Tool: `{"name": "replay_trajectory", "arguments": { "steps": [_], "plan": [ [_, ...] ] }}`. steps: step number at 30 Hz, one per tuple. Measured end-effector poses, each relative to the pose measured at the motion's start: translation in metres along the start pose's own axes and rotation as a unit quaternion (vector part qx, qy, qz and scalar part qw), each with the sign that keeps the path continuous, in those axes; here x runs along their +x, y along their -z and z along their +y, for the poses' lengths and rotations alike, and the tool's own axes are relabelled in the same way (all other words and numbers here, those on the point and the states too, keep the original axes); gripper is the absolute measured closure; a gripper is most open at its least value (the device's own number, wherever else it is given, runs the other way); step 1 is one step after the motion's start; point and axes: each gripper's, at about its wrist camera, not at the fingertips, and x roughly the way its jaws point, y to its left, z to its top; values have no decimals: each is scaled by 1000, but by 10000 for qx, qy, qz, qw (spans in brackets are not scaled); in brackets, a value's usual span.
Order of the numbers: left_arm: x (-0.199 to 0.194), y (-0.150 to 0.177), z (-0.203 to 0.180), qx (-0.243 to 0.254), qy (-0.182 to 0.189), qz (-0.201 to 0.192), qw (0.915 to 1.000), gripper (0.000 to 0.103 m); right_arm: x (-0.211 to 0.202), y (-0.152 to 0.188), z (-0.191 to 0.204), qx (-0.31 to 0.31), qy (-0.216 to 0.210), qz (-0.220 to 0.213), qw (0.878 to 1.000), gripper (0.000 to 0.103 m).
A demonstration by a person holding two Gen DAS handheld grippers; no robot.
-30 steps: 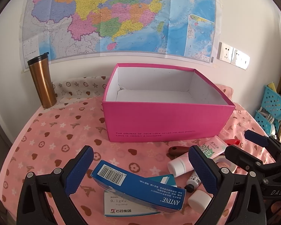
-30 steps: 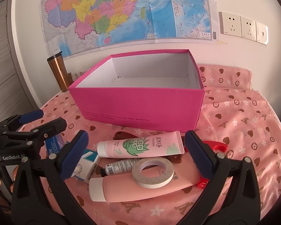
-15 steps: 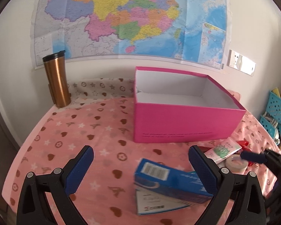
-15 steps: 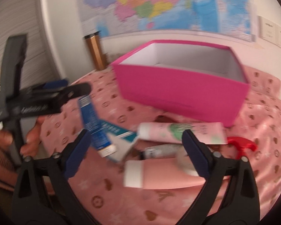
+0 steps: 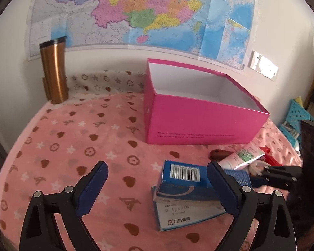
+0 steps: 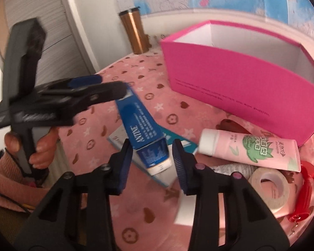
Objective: Organize rigid objects
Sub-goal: 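Grasp the blue ANTINE medicine box with the right tool and lift it, then carry the blue box into the magenta box and open the right tool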
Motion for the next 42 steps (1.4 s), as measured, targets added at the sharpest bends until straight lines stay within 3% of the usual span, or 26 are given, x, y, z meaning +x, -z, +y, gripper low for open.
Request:
{"name": "replay_trajectory", "arguments": {
  "steps": [8,14,19,27,31,42],
  "plan": [
    [20,-3,9,-116,266,242,9993,6,20,-28,-29,448,-385,237,9980,66],
    [35,-7,10,-21,215,341,9992,7,34,-40,-43,680,-189,381,9968,66],
    [55,-8,15,-13,270,611,9978,14,33,-41,-48,772,156,289,9965,58],
    [78,-9,16,40,503,1010,9936,41,49,-45,-44,695,89,436,9966,58],
    [79,-10,15,12,716,1086,9915,45,52,-46,-45,748,17,420,9963,58],
    [60,-15,7,-116,707,963,9928,46,28,-48,-35,725,-15,139,9973,58]
  ]
}}
